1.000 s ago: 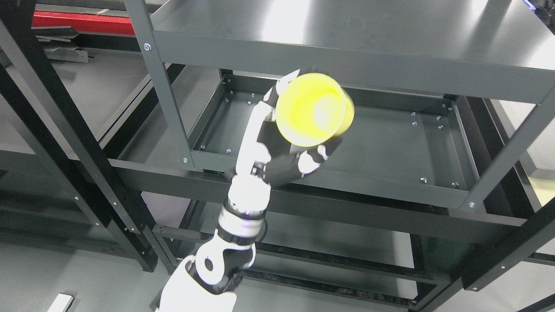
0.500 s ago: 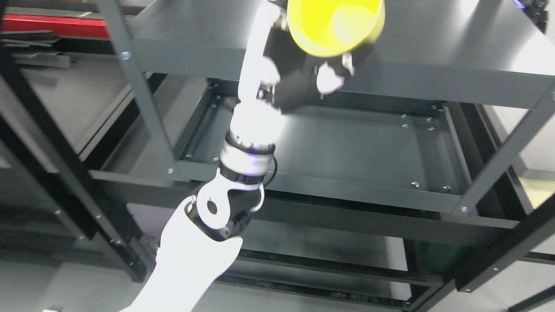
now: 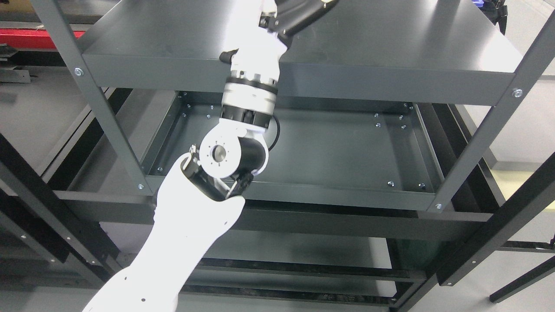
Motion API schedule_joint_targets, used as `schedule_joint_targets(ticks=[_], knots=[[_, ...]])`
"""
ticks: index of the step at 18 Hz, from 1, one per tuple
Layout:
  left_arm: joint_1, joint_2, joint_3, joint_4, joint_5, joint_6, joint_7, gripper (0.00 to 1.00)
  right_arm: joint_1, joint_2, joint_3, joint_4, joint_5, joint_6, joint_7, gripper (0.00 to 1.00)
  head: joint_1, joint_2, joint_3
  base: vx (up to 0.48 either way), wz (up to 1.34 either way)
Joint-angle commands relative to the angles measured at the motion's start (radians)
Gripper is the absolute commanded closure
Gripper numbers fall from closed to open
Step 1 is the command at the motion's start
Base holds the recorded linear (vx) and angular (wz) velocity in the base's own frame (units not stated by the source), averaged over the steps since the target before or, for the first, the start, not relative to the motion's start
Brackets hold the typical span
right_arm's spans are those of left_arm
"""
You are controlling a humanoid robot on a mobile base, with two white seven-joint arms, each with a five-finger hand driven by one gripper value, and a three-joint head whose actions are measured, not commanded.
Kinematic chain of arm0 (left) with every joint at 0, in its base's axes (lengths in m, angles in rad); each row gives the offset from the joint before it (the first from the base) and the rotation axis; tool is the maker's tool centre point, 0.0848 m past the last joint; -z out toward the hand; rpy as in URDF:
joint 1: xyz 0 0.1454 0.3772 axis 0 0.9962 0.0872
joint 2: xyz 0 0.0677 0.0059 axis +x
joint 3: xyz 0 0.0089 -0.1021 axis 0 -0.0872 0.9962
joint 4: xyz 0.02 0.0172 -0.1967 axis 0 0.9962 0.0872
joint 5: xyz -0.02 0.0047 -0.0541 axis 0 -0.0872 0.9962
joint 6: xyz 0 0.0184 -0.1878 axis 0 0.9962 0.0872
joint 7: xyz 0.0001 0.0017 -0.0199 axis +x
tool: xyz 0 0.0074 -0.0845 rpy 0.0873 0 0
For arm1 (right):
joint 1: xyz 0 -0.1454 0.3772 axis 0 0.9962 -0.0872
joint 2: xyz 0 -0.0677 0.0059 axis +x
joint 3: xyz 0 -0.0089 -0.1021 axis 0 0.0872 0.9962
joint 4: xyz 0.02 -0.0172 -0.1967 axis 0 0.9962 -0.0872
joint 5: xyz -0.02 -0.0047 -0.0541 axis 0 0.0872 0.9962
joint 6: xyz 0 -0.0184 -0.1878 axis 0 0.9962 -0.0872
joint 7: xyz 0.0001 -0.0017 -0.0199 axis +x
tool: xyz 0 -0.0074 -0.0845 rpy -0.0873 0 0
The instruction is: Place yellow IKEA cup on middle right shelf
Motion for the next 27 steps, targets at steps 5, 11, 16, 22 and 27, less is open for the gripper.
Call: schedule_joint_targets(ticks=[5, 11, 16, 22, 27], knots=[[-0.171, 0.017, 0.054, 0.234, 0.373, 0.252, 0.246, 1.0, 0.011, -0.017, 0.017, 0.0, -0.025, 0.001, -0.215, 0.01, 0.0, 0.0, 0.0, 0.032, -0.09], [-0.212, 0.017, 0.053, 0.319, 0.427, 0.253, 0.283, 1.0, 0.011, -0.017, 0.017, 0.0, -0.025, 0.001, -0.215, 0.01, 0.0, 0.0, 0.0, -0.002, 0.03], [-0.215, 0.017, 0.048, 0.317, 0.417, 0.252, 0.283, 0.88, 0.011, -0.017, 0.017, 0.0, -0.025, 0.001, -0.215, 0.01, 0.0, 0.0, 0.0, 0.01, 0.04], [-0.229, 0.017, -0.005, 0.307, 0.325, 0.253, 0.278, 0.38, 0.011, -0.017, 0.017, 0.0, -0.025, 0.001, -0.215, 0.01, 0.0, 0.0, 0.0, 0.0, 0.0], [-0.228, 0.017, -0.005, 0.307, 0.277, 0.253, 0.28, 0.31, 0.011, -0.017, 0.017, 0.0, -0.025, 0.001, -0.215, 0.01, 0.0, 0.0, 0.0, 0.0, 0.0]])
